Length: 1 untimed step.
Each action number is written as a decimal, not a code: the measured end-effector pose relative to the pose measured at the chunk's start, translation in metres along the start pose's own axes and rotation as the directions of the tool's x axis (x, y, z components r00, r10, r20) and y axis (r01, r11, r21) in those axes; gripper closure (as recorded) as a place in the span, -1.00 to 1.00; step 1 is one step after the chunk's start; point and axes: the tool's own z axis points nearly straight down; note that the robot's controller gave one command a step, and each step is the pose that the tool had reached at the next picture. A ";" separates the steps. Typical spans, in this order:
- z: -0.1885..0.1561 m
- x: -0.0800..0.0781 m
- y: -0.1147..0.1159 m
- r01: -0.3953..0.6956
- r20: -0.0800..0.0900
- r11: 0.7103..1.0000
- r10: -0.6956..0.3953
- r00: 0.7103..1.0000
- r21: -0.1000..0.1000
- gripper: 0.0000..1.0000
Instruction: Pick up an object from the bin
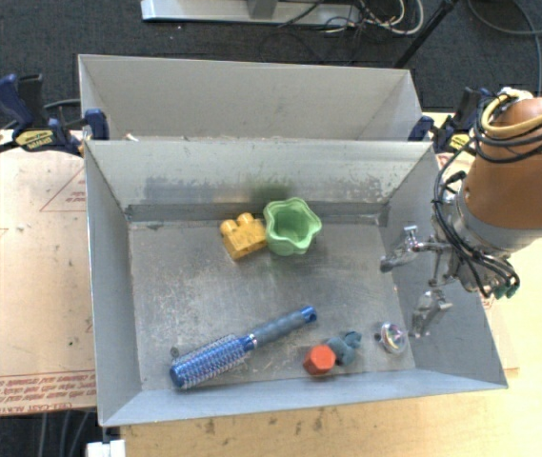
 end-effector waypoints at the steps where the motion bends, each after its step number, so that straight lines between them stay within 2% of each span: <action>1: 0.098 0.016 0.017 -0.191 -0.009 0.982 0.191 0.982 -0.002 -1.00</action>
Offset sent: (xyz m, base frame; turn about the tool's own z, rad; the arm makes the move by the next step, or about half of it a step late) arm -0.0176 0.0120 -0.0941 0.1926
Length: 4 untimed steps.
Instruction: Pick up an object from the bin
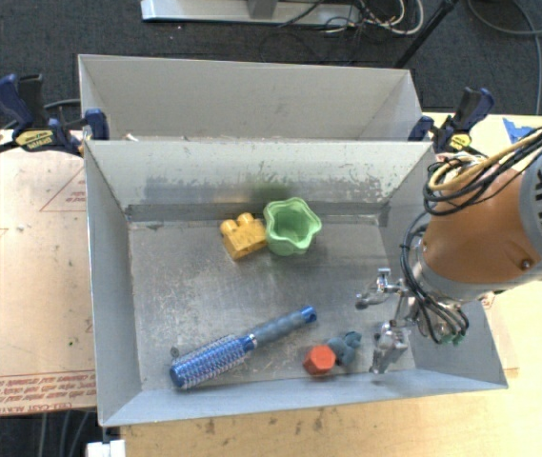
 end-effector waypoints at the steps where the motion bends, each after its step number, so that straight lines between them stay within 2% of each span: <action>1: 0.054 -0.007 0.042 -0.052 0.024 0.999 0.051 0.998 0.004 -1.00; 2: 0.054 -0.006 0.074 -0.212 0.021 0.977 0.212 0.977 0.001 -1.00; 3: 0.053 -0.006 0.076 -0.210 0.017 0.978 0.210 0.978 -0.001 1.00; 4: -0.105 -0.015 0.085 0.002 0.017 1.000 -0.002 1.000 0.003 1.00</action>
Offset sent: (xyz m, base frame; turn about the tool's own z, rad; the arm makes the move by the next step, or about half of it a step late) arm 0.0003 0.0420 -0.0579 0.0536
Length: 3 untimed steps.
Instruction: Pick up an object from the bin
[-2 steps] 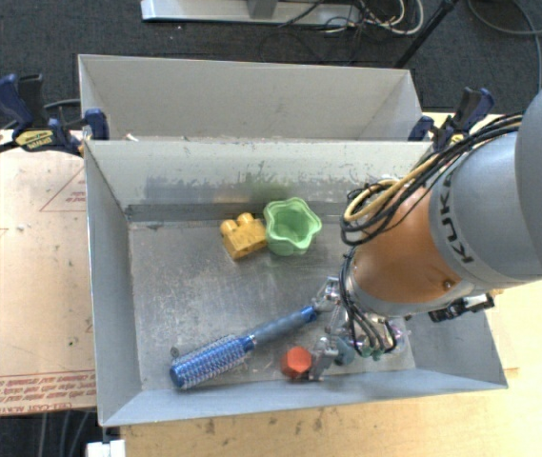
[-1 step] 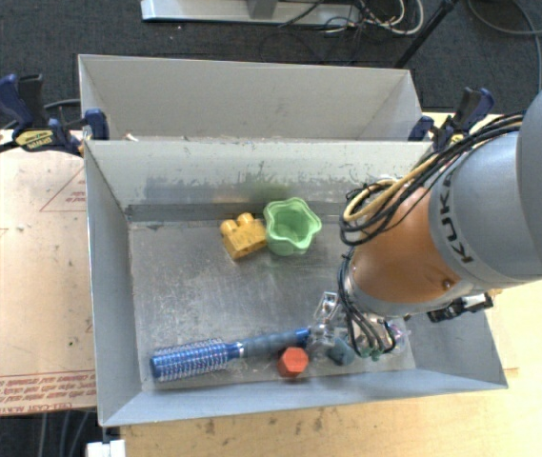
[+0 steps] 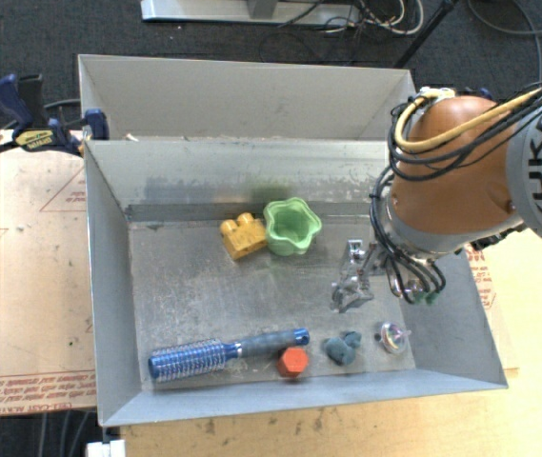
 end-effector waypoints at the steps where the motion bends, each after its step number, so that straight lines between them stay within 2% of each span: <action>1: 0.003 0.002 0.000 0.001 -0.007 1.000 -0.001 1.000 0.000 -1.00; 2: 0.049 0.018 0.019 0.097 -0.014 0.995 -0.097 0.995 -0.002 -1.00; 3: 0.155 0.001 0.042 0.347 0.004 0.938 -0.347 0.938 0.002 -1.00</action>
Offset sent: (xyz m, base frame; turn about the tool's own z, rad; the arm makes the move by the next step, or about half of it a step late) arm 0.0000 0.0000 0.0000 0.0000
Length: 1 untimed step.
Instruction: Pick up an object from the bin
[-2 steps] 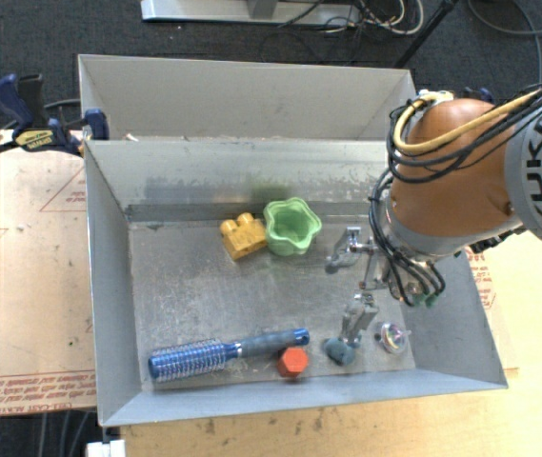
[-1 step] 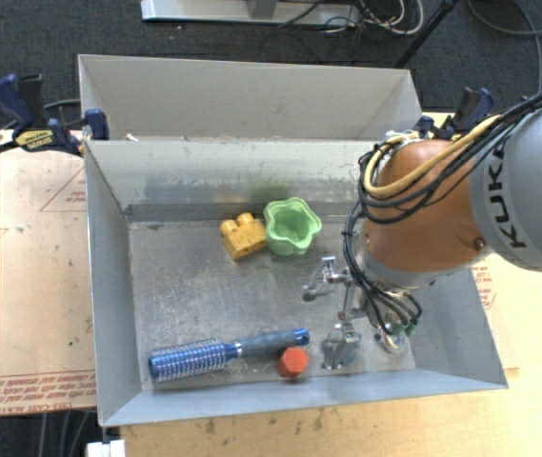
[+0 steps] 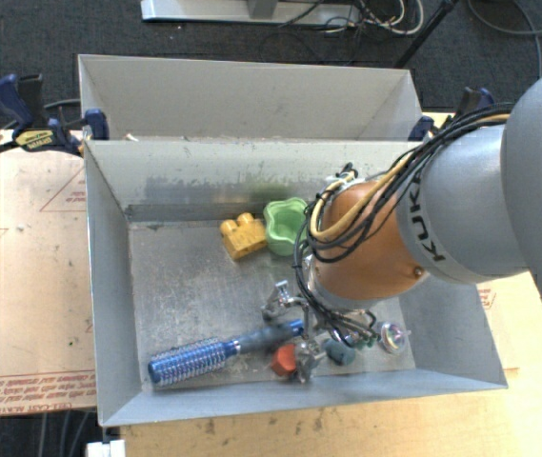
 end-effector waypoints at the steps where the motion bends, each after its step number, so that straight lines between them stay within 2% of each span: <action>1: 0.002 0.000 0.000 -0.002 0.005 1.000 0.002 1.000 0.000 1.00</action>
Offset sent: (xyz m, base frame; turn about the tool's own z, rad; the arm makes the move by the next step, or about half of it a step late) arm 0.0000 0.0000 0.0000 0.0000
